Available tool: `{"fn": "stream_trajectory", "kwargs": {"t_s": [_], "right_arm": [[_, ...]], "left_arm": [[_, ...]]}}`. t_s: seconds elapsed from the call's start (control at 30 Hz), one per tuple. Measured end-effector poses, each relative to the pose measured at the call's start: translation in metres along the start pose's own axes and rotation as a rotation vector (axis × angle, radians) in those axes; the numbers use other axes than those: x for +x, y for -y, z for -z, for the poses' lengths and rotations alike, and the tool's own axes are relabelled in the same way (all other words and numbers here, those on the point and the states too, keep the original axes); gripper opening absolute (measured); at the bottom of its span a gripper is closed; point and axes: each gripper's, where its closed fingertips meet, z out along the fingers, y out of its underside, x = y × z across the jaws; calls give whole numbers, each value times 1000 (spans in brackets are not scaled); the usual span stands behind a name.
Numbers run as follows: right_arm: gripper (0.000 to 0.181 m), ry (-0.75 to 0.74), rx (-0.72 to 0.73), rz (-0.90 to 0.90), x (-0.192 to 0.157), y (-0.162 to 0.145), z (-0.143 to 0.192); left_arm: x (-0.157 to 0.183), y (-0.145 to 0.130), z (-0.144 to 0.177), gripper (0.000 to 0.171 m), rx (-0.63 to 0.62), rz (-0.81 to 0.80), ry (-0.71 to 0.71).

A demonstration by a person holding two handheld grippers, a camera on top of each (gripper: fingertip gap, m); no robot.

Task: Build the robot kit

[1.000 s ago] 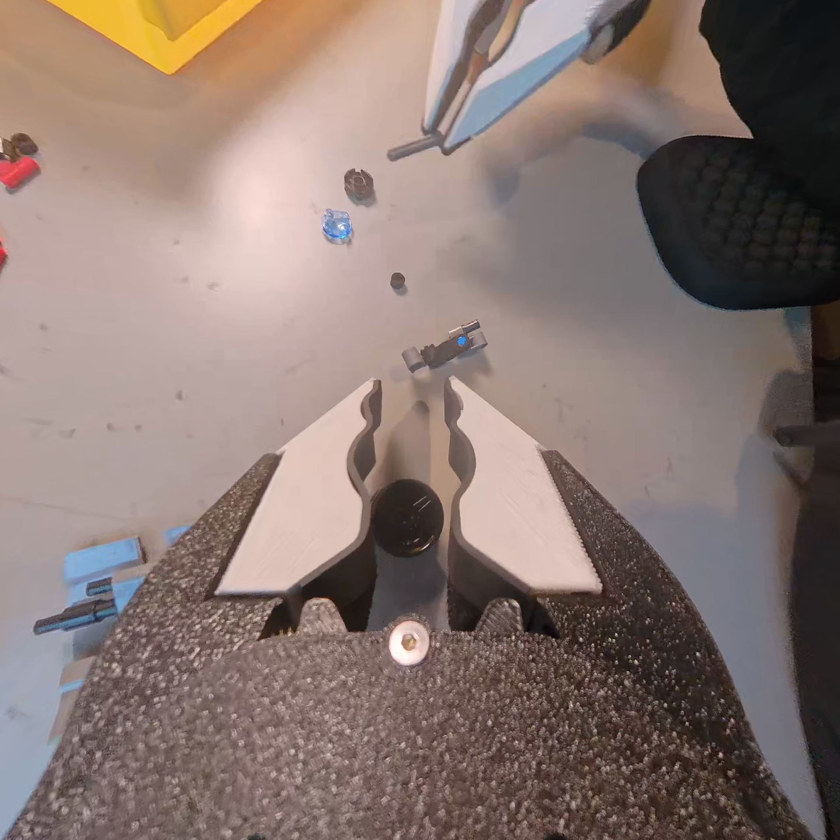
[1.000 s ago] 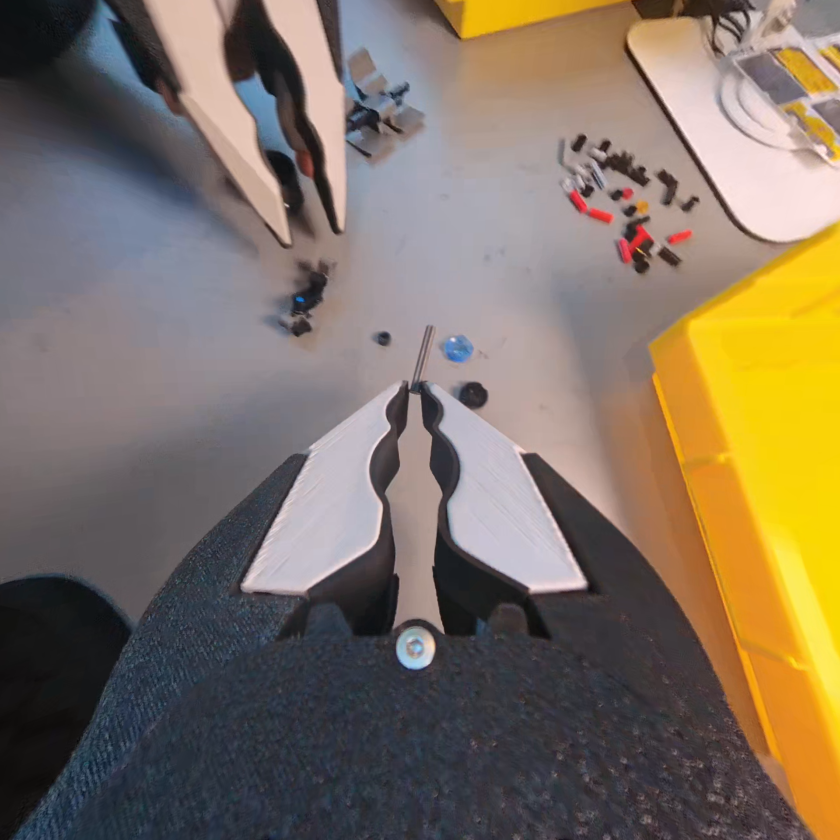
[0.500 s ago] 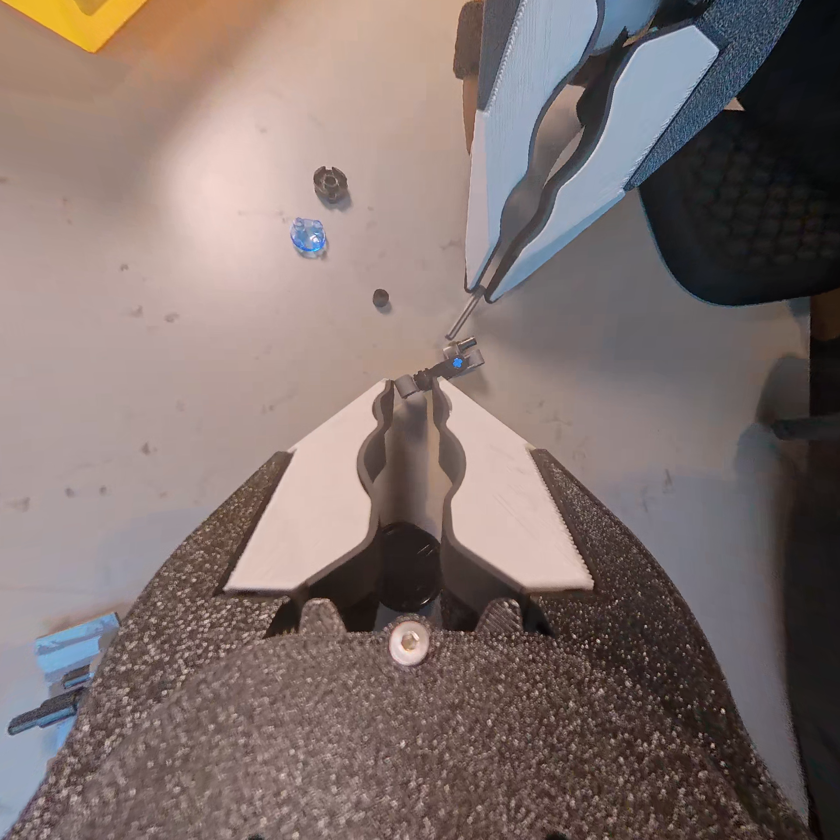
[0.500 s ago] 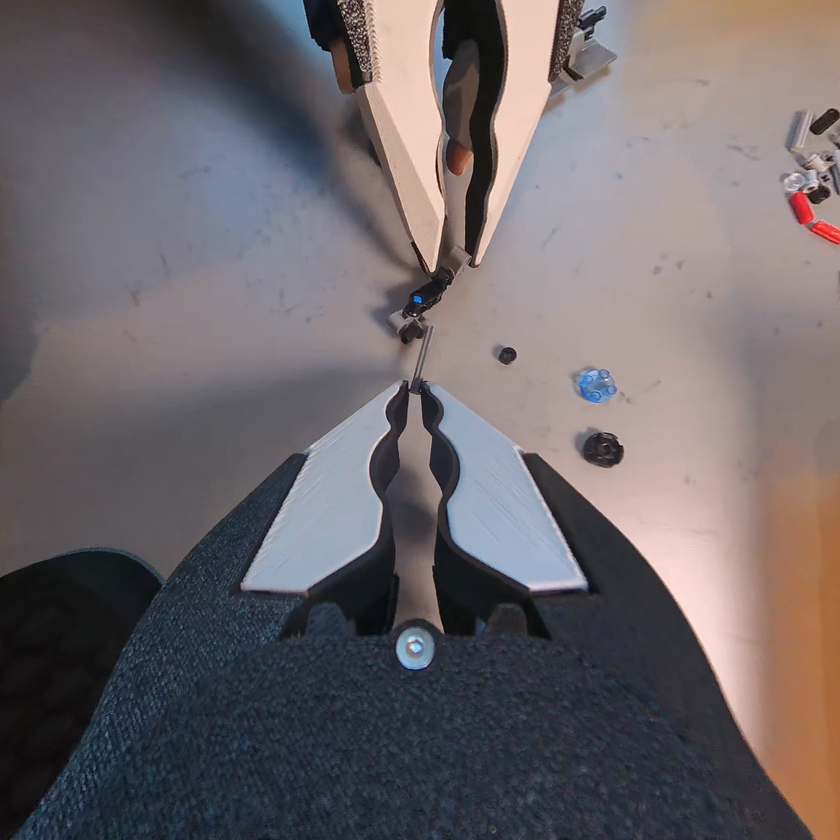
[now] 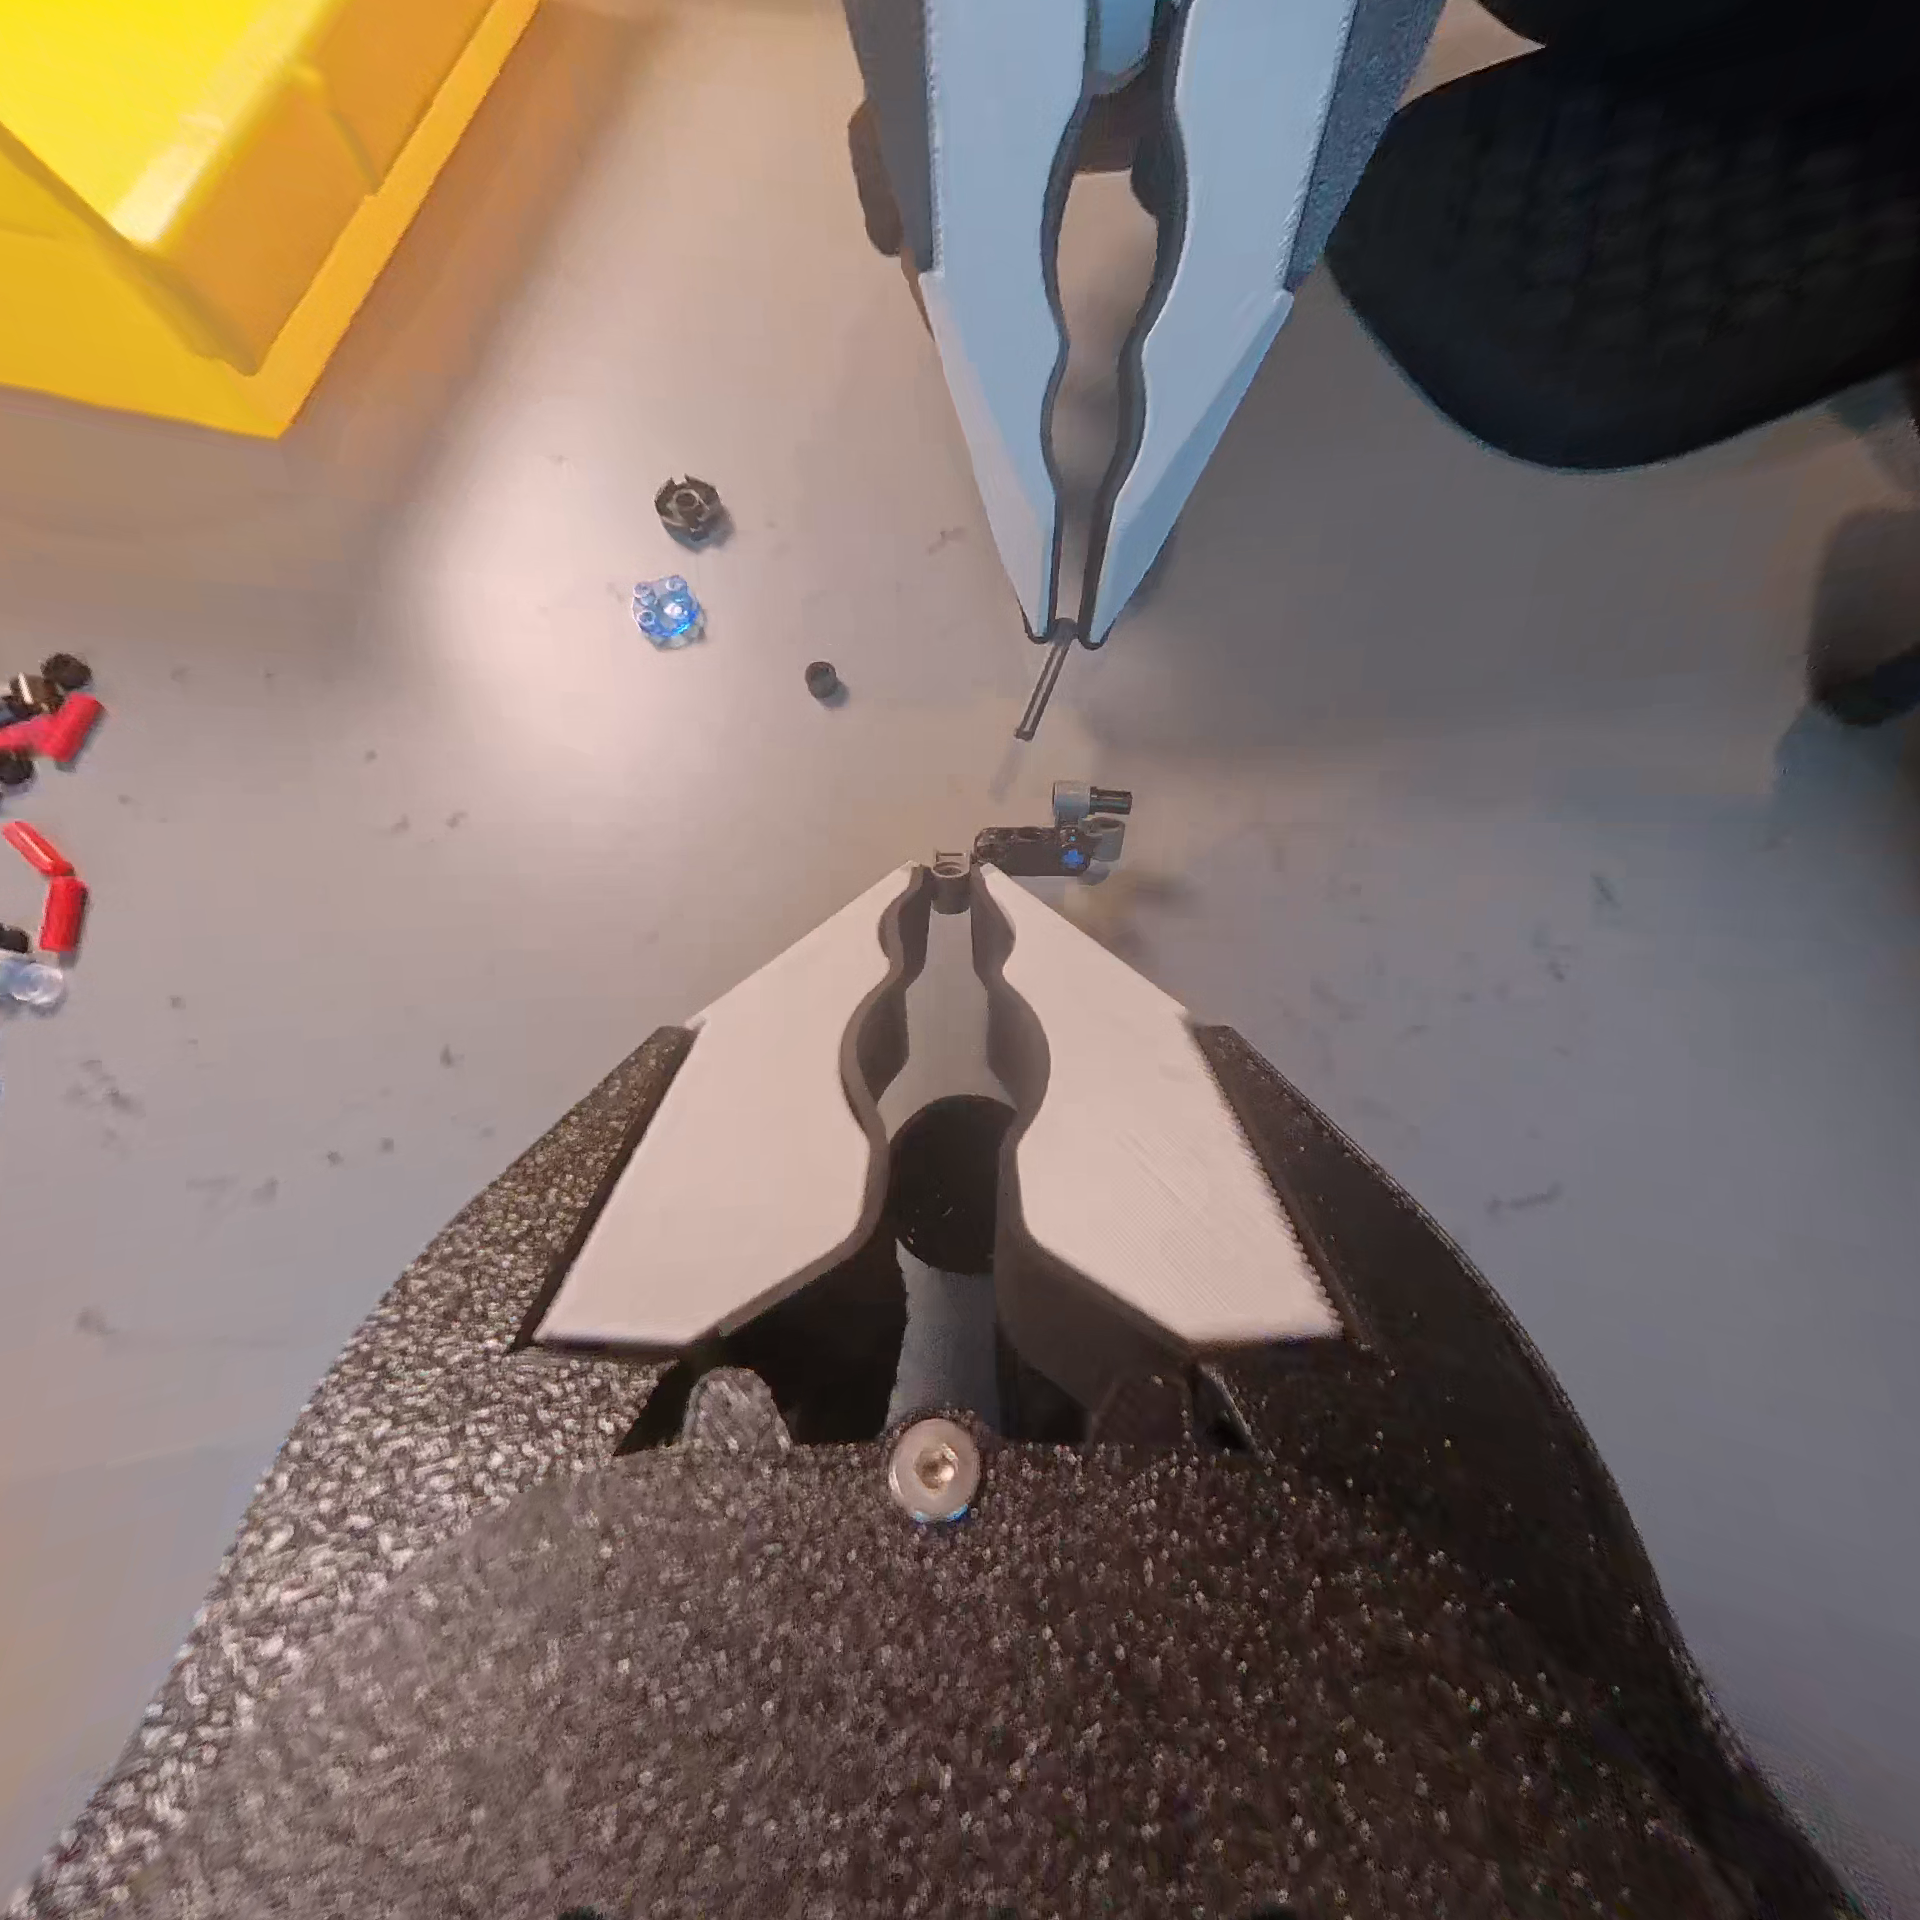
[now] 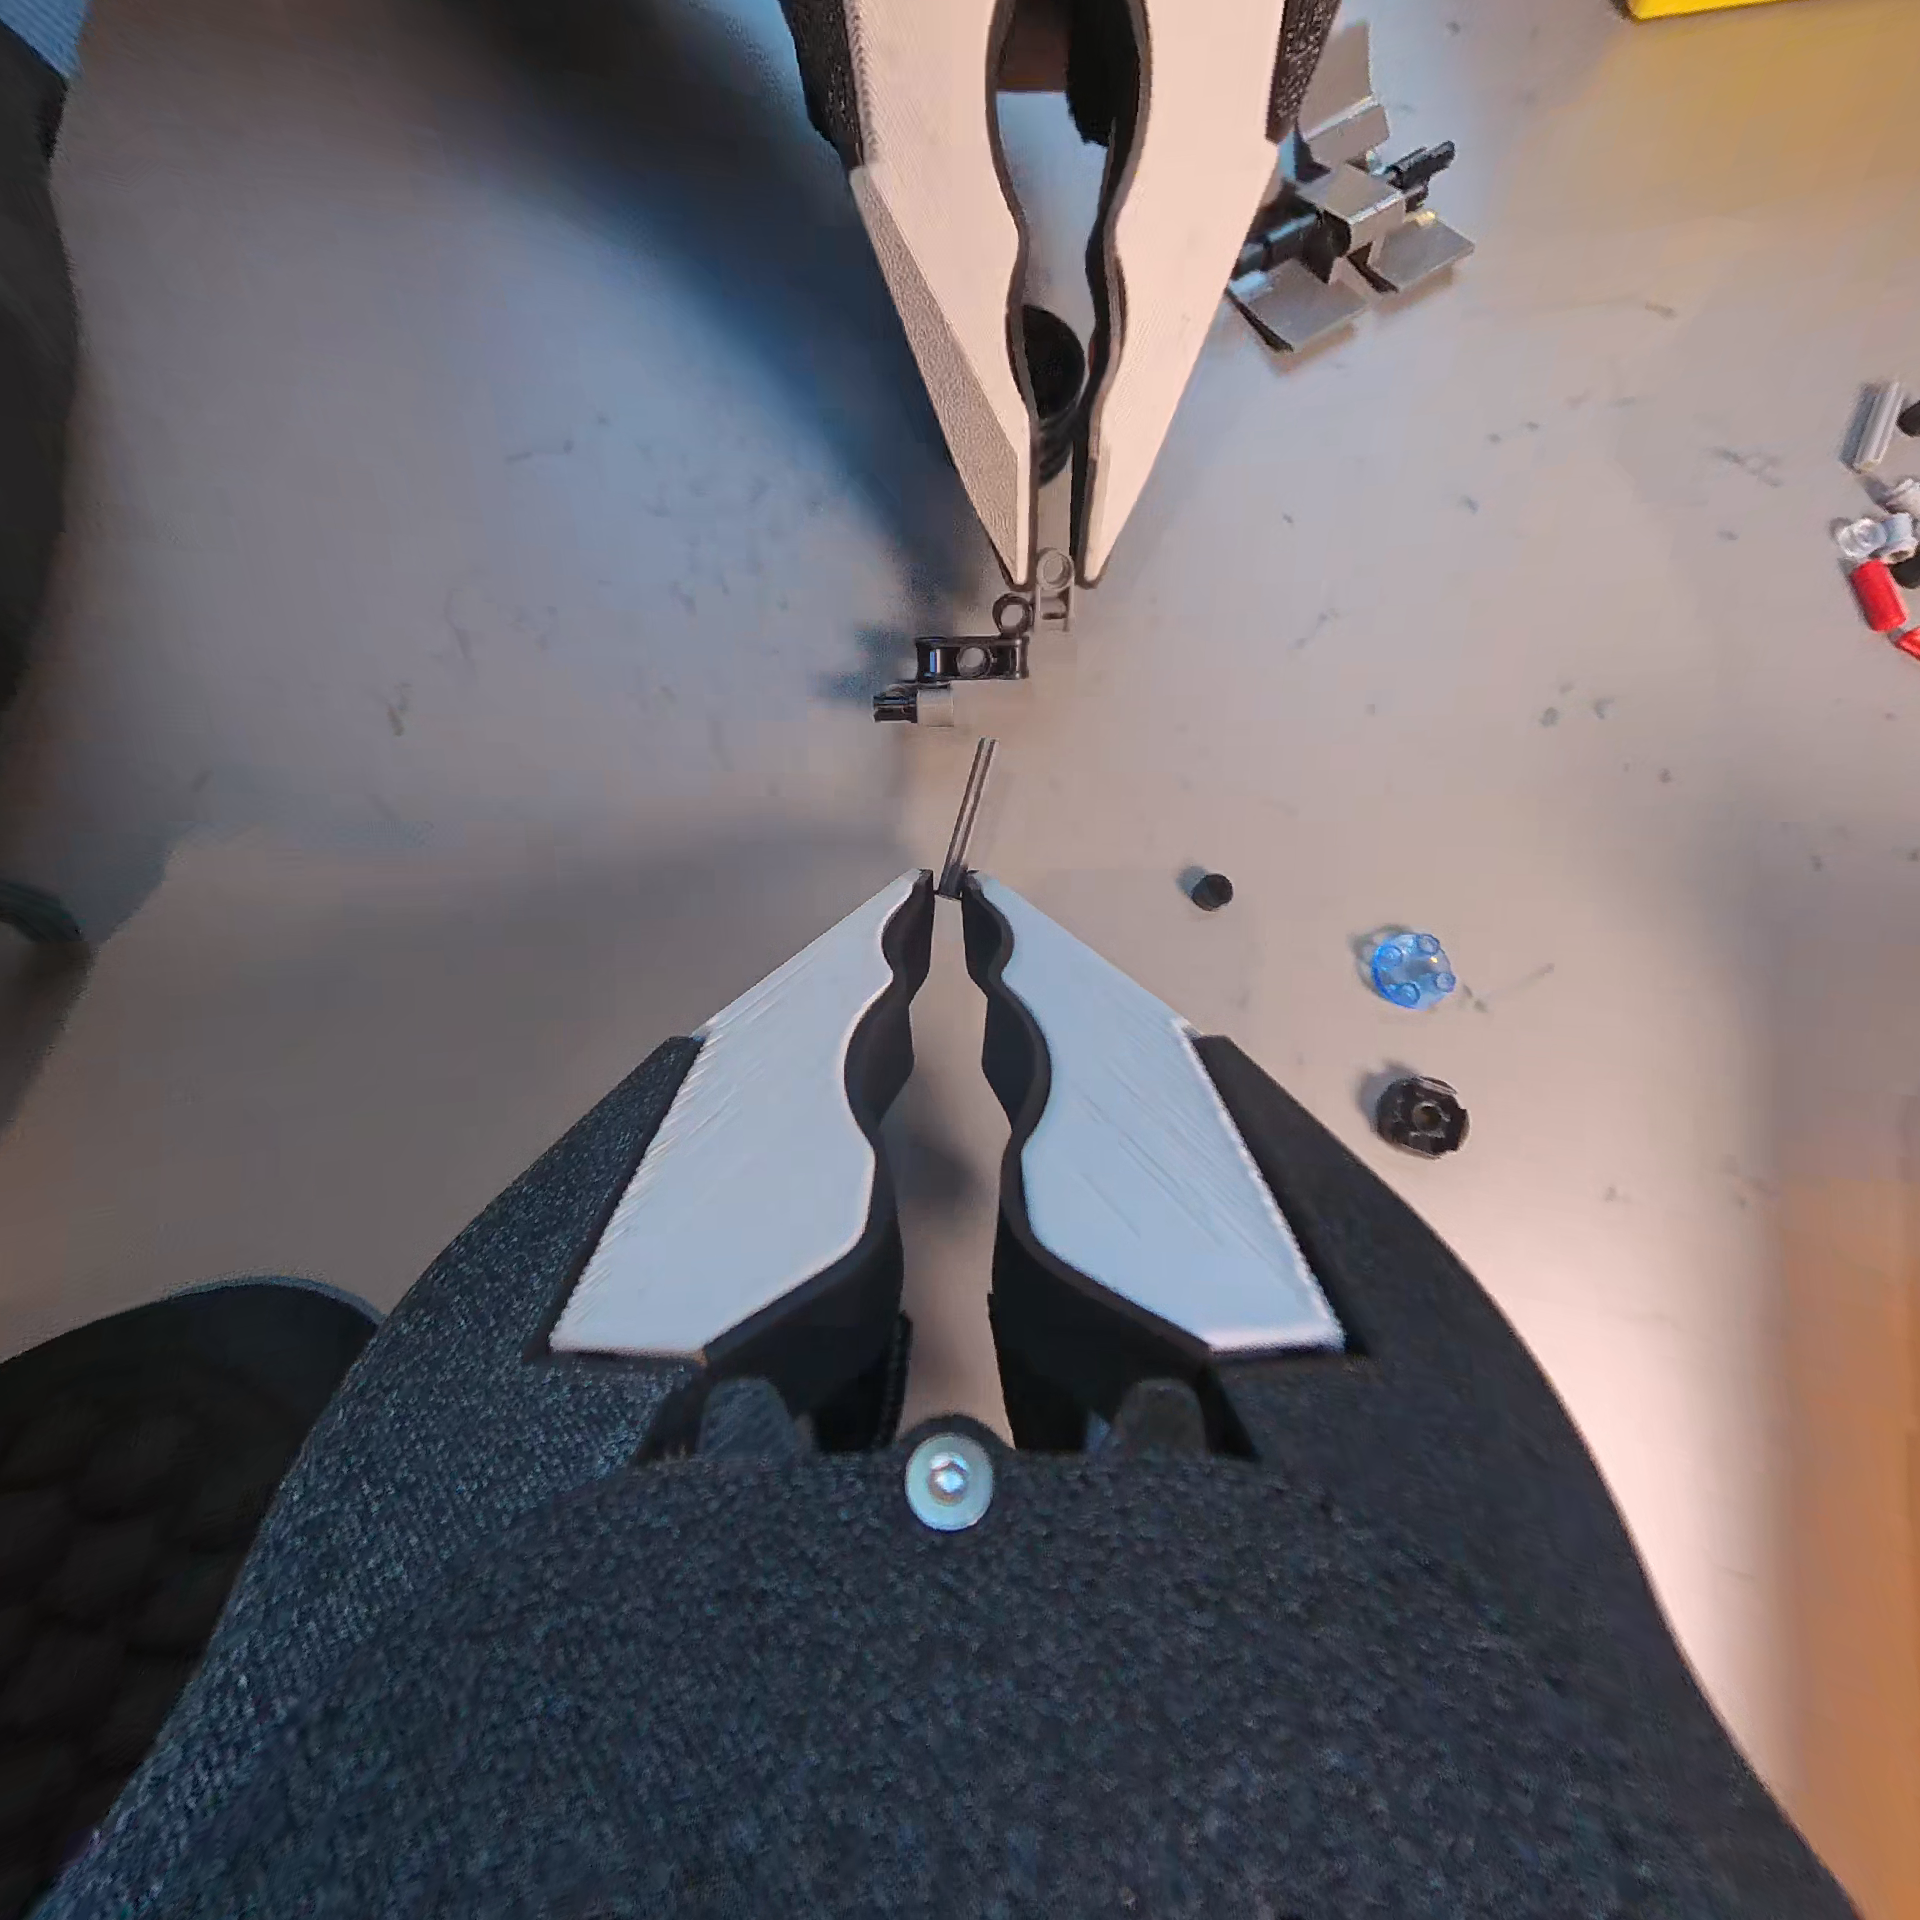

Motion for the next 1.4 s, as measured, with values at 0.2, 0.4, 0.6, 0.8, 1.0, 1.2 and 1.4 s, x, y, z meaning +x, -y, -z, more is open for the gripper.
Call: {"fn": "stream_trajectory", "kwargs": {"t_s": [0.2, 0.4, 0.6, 0.8, 1.0, 1.2, 1.4], "right_arm": [[5, 29, -19, 7, -9, 7, -7], [5, 26, -97, 21, -10, 2, -13], [5, -10, -172, 83, -10, -1, -12], [5, -51, -207, 170, -9, 6, -11], [5, -54, -136, 183, -8, 12, -19], [5, 29, 87, 115, -12, 25, -16], [5, 57, 300, 105, -15, 54, 11]], "left_arm": [[3, -1, 0, 6, -63, -128, 69], [10, 4, -9, 7, -122, -81, 2], [11, 11, -13, 7, -110, 42, -47], [9, 18, -15, 7, -99, 108, -55], [11, 21, -15, 6, -47, 98, -30], [18, 38, 3, 5, 162, 133, -59], [23, 69, 33, 5, 435, 175, -157]]}}
